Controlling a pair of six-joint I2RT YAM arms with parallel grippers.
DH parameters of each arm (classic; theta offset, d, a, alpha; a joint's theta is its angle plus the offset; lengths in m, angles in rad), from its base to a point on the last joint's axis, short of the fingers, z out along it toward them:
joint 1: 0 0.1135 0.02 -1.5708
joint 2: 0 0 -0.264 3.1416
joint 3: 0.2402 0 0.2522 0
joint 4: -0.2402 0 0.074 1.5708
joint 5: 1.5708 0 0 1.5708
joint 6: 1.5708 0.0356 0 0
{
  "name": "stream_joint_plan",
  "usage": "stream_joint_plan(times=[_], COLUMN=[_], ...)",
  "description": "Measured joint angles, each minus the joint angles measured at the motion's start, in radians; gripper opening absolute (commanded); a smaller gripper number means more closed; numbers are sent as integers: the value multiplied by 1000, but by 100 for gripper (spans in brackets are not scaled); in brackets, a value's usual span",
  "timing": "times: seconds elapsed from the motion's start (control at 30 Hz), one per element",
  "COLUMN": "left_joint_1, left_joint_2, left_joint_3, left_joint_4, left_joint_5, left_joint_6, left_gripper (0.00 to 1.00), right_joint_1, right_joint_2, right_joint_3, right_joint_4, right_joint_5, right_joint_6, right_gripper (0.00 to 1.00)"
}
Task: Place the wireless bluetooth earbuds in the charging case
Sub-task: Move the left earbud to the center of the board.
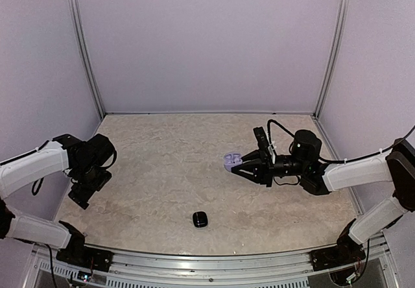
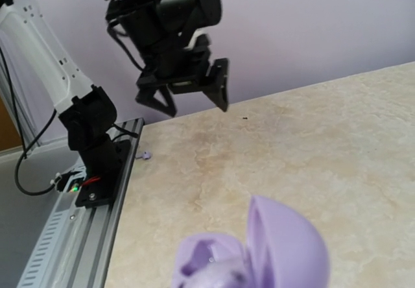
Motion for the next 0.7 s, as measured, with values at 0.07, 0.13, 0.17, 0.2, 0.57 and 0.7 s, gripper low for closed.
stream_joint_plan(times=[0.07,0.13,0.17,0.2,0.57,0.7], left_joint_1=[37,72,87,101,244,249], left_joint_2=[-45,-85,-100,-109,-129,-158], left_joint_3=[-42,-82,-100,-116,-356,-365], left_joint_4=[-2,0,-1,1,91,95], left_joint_5=[2,7,10,15,130,130], left_joint_6=[-38,-72,-85,-95,-136,-141], left_gripper=[98,98,98,98,99,99], right_joint_1=[-2,-2,-2,-2,-3,-3], right_joint_2=[-2,-3,-3,-3,-6,-10], right_joint_3=[0,-1,-1,-1,-1,-1], right_joint_4=[0,1,0,0,0,0], right_joint_5=[0,0,-1,-1,-3,-3], right_joint_6=[3,6,8,8,12,12], right_gripper=[0,0,0,0,0,0])
